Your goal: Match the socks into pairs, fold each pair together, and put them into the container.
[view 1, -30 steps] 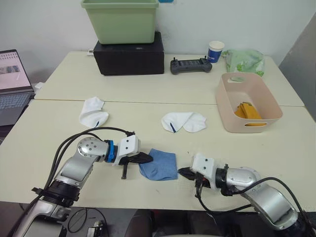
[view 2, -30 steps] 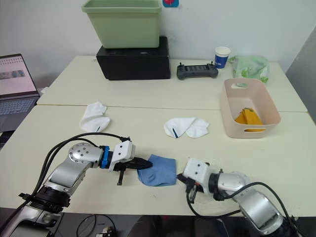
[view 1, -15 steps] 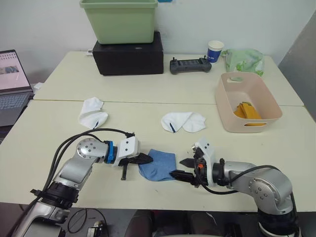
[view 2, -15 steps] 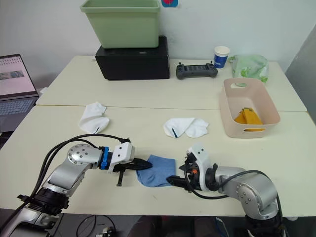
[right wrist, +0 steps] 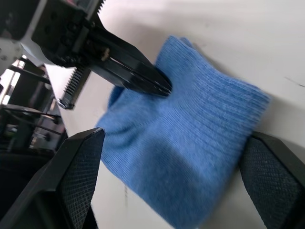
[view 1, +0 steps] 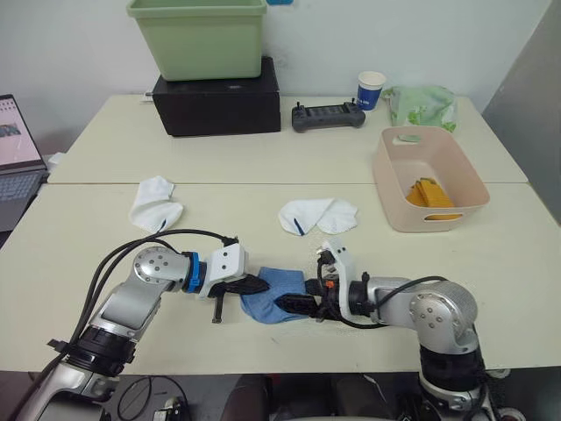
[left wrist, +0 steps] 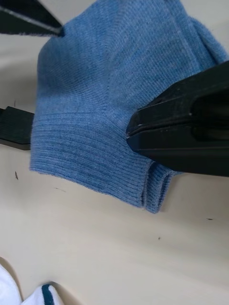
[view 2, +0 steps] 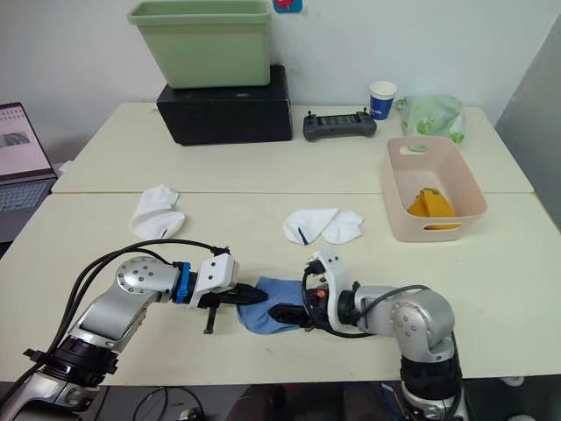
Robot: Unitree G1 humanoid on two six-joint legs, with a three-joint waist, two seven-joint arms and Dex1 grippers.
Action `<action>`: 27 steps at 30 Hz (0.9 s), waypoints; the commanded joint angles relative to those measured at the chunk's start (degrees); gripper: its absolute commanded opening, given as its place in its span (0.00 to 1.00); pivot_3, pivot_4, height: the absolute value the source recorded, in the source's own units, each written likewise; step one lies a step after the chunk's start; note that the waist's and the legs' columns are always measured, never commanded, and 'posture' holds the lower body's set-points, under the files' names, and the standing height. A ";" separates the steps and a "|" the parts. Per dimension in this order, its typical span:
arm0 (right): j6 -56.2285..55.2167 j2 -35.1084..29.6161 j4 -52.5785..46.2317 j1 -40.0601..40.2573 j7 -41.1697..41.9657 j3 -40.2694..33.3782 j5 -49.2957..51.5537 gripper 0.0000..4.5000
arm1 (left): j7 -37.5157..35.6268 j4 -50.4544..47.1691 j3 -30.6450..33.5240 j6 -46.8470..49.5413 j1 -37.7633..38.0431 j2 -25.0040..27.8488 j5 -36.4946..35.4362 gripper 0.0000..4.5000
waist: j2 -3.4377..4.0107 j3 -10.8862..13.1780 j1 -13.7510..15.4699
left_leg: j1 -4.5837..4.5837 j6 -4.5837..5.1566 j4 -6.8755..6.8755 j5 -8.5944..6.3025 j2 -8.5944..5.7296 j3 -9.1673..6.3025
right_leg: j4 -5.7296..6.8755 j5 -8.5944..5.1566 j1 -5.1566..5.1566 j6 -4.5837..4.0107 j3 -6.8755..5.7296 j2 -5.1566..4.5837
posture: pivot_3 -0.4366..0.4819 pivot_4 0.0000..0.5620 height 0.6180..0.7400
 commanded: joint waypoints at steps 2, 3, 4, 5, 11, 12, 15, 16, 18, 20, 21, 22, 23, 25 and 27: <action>-1.16 3.28 3.59 -1.13 -0.43 0.30 0.85 0.99 | 0.54 -0.78 -0.03 1.30 0.89 0.75 0.73 0.00 | 0.01 0.01 0.00 | -0.01 0.00 0.00 0.00 0.00 0.00 | 0.00 0.00 -0.02 0.00 0.01 0.00 | 0.48 0.27 0.88; -1.62 3.66 4.08 -1.29 -0.43 0.28 0.85 0.99 | 0.63 -0.83 0.14 1.45 0.95 0.81 0.66 0.00 | 0.01 0.01 0.00 | 0.00 0.00 0.00 0.00 0.00 0.00 | 0.00 0.00 -0.02 0.00 0.02 0.00 | 0.48 0.27 0.88; -2.01 4.15 4.47 -1.37 -0.53 0.22 0.84 0.99 | 0.66 -0.93 0.36 1.53 1.13 0.96 0.56 0.00 | 0.01 0.01 0.00 | -0.01 0.00 0.00 0.00 0.00 0.00 | 0.00 0.00 -0.03 0.00 0.02 0.00 | 0.48 0.27 0.88; -2.59 4.46 4.92 -1.44 -0.67 0.35 0.70 0.95 | 0.71 -0.98 0.63 1.63 1.34 1.14 0.44 0.00 | 0.02 0.01 -0.02 | -0.01 0.00 0.00 0.00 0.00 0.00 | 0.00 0.00 -0.03 0.00 0.01 0.00 | 0.48 0.27 0.88; -4.33 4.29 5.10 -0.82 -1.52 0.54 0.67 0.54 | 1.21 -1.56 1.85 2.80 2.41 1.56 -0.92 0.00 | 0.05 0.03 -0.02 | -0.04 0.00 -0.02 0.00 0.00 0.00 | 0.00 0.00 -0.06 0.00 0.03 0.00 | 0.48 0.27 0.88; -4.50 4.14 4.97 -0.55 -1.67 0.42 0.67 0.46 | 1.27 -1.87 2.31 4.00 2.48 1.40 -1.87 0.00 | 0.05 0.03 -0.03 | -0.04 0.00 -0.02 0.00 0.00 0.00 | 0.00 0.00 -0.07 0.00 0.03 0.00 | 0.48 0.27 0.88; -4.92 4.27 4.66 0.08 -2.41 -0.01 0.65 0.22 | 0.73 -2.90 3.45 7.36 2.74 1.49 -4.48 0.00 | 0.06 0.05 -0.03 | -0.05 0.00 -0.02 0.00 0.00 0.00 | 0.00 0.00 -0.08 0.00 0.03 0.00 | 0.48 0.27 0.88; -4.82 4.29 4.26 0.41 -2.66 -0.45 0.84 0.14 | 0.59 -3.03 3.65 7.34 2.85 1.62 -4.66 0.00 | 0.06 0.05 -0.03 | -0.06 0.00 -0.02 0.00 0.00 0.00 | 0.00 0.00 -0.09 0.00 0.03 0.00 | 0.48 0.27 0.88; -3.85 3.65 1.83 1.77 -3.28 -2.37 1.40 0.00 | 0.28 -3.62 5.36 9.37 2.87 1.82 -7.09 0.00 | 0.06 0.05 0.01 | -0.07 0.00 -0.02 0.00 0.00 0.00 | 0.00 0.00 -0.09 0.00 0.03 0.00 | 0.48 0.27 0.88; -3.44 2.93 -0.39 2.47 -3.92 -3.21 1.39 0.00 | -0.91 -3.36 7.23 12.53 2.04 2.23 -10.51 0.00 | 0.06 0.08 0.02 | -0.09 0.00 -0.02 0.00 0.00 0.00 | -0.01 0.00 -0.10 0.00 0.02 -0.01 | 0.48 0.27 0.88; -3.54 1.62 -2.19 3.01 -3.96 -3.44 1.36 0.00 | -0.81 -3.71 8.02 14.95 1.27 2.24 -12.05 0.00 | 0.07 0.09 0.03 | -0.12 0.00 -0.02 0.00 0.00 -0.01 | -0.02 0.00 -0.12 0.00 0.02 -0.01 | 0.48 0.27 0.88; -4.26 -0.90 -4.70 3.58 -3.93 -2.87 0.92 0.00 | -1.09 -4.28 8.59 18.73 0.06 2.50 -14.08 0.00 | 0.08 0.11 0.07 | -0.13 0.00 -0.02 0.00 0.00 0.01 | -0.02 0.00 -0.13 0.00 0.02 -0.02 | 0.48 0.27 0.88; -5.02 -2.77 -6.71 3.91 -4.21 -2.25 0.36 0.00 | -1.42 -4.56 8.99 21.41 -1.06 2.80 -15.54 0.00 | 0.07 0.12 0.26 | -0.14 0.00 -0.01 0.00 -0.01 0.01 | -0.02 0.00 -0.13 0.00 0.02 -0.03 | 0.48 0.27 0.88; -5.10 -6.22 -12.93 4.81 -4.74 -3.95 0.47 0.00 | -0.02 -5.59 9.33 24.98 -4.17 1.79 -17.33 0.08 | 0.09 0.21 0.59 | -0.17 0.00 0.00 0.00 -0.03 -0.01 | -0.06 0.00 -0.12 0.00 -0.04 -0.05 | 0.48 0.27 0.88; -5.02 -9.85 -20.31 6.71 -4.61 -6.79 1.47 0.00 | 2.00 -6.80 9.20 28.04 -8.05 -0.23 -19.12 0.19 | 0.09 0.21 0.84 | -0.22 0.00 0.02 0.00 -0.07 -0.01 | -0.08 0.00 -0.12 0.01 -0.05 -0.09 | 0.48 0.27 0.88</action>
